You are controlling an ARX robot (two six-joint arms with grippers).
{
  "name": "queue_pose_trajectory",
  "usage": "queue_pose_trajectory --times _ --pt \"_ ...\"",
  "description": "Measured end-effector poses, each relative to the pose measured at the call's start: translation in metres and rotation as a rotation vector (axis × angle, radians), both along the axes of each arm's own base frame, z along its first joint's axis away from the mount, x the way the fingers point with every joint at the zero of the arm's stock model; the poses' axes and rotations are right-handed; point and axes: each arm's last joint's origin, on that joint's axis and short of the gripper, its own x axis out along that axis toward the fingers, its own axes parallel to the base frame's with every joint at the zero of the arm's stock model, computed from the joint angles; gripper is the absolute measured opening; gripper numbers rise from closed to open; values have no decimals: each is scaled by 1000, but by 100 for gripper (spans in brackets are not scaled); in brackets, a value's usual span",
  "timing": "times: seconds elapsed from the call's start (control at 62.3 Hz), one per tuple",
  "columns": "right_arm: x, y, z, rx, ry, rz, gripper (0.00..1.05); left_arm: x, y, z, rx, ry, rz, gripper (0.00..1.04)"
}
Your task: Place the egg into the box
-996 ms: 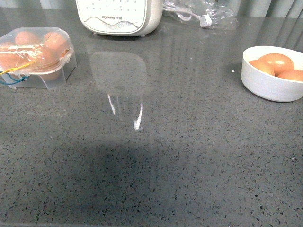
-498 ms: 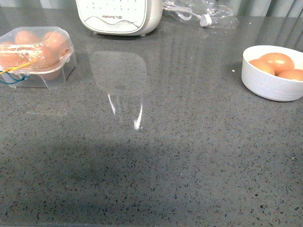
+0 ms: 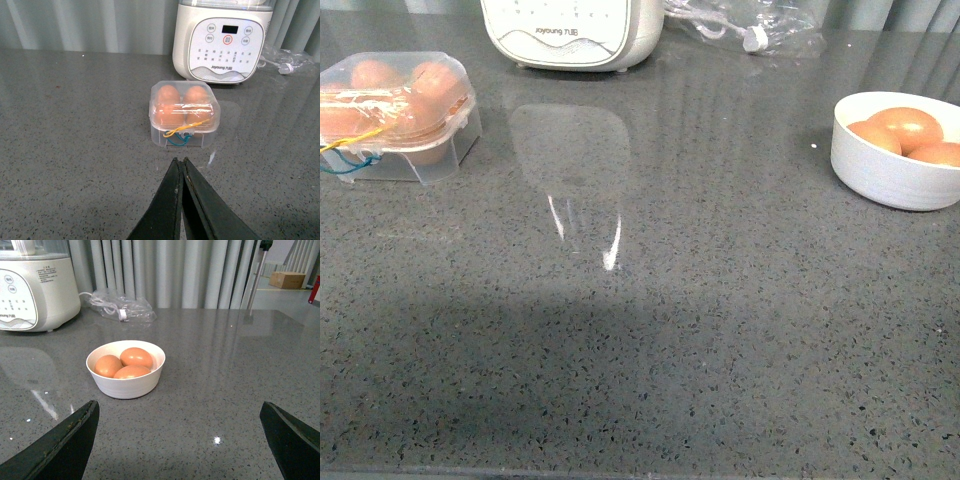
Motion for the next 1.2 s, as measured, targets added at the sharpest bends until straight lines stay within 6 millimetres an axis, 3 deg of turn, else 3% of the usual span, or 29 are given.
queue_pose_trajectory --times 0.594,0.899,1.204 --pt "0 0 0 0 0 0 97 -19 0 -5 -2 -27 1 4" --pt "0 0 0 0 0 0 97 -19 0 -5 -3 -26 0 4" --pt "0 0 0 0 0 0 97 -19 0 -5 -3 -26 0 55"
